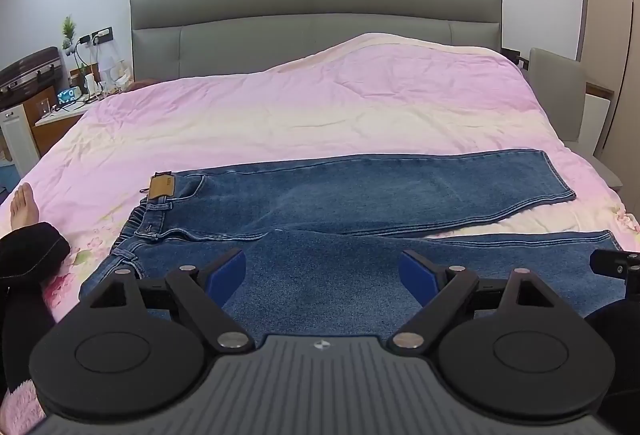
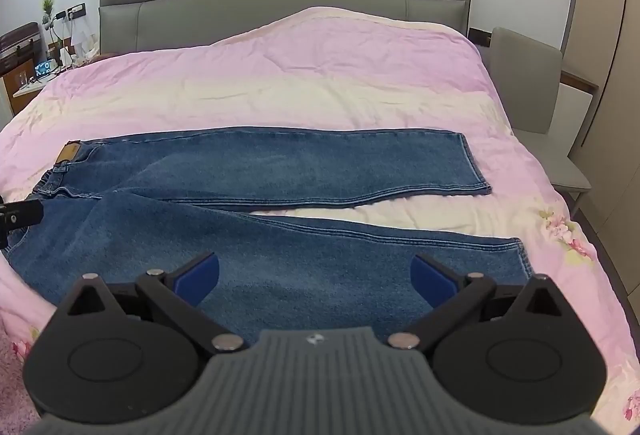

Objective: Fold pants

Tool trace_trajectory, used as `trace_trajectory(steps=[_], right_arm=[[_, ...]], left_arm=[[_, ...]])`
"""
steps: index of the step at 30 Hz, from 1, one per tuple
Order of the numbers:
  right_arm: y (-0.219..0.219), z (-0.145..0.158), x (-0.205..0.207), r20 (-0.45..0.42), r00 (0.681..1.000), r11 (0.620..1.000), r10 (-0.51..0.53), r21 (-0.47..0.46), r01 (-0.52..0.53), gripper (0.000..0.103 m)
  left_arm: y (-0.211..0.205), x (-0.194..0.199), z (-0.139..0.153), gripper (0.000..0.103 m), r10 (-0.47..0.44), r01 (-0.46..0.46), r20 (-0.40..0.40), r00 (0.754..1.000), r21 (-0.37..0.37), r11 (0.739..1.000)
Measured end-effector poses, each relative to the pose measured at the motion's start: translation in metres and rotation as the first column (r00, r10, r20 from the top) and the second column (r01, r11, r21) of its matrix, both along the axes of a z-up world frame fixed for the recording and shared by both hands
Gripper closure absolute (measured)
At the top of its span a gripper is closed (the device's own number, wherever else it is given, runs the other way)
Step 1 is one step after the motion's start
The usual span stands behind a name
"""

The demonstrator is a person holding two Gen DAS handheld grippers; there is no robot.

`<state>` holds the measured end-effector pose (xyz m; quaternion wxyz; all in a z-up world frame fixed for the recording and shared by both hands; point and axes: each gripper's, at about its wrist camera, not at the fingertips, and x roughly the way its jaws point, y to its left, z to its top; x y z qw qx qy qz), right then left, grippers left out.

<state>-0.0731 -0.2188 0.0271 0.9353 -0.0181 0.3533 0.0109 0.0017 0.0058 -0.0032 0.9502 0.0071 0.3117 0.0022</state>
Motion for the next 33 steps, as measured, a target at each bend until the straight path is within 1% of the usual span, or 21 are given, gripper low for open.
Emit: trace_trajectory(steps=[14,21,33], right_arm=[[0.0057,0.0001,0.0028,-0.005,1.000,1.000,-0.004,-0.018,0.004,0.005],[0.0064,-0.0010,0.0020,-0.004,1.000,1.000,-0.009,-0.019,0.009,0.005],[0.0064,0.0005,0.0026,-0.009,1.000,1.000,-0.017,-0.018,0.017,0.005]], left_arm=[[0.0025,-0.0008,-0.0001,0.002,0.004,-0.004,0.001,1.000,-0.001,1.000],[0.0076,-0.0020,-0.0011,0.002,0.011,-0.011,-0.001,1.000,-0.001,1.000],[0.0049,-0.0018,-0.0005,0.002,0.014,-0.014,-0.005,1.000,0.004,1.000]])
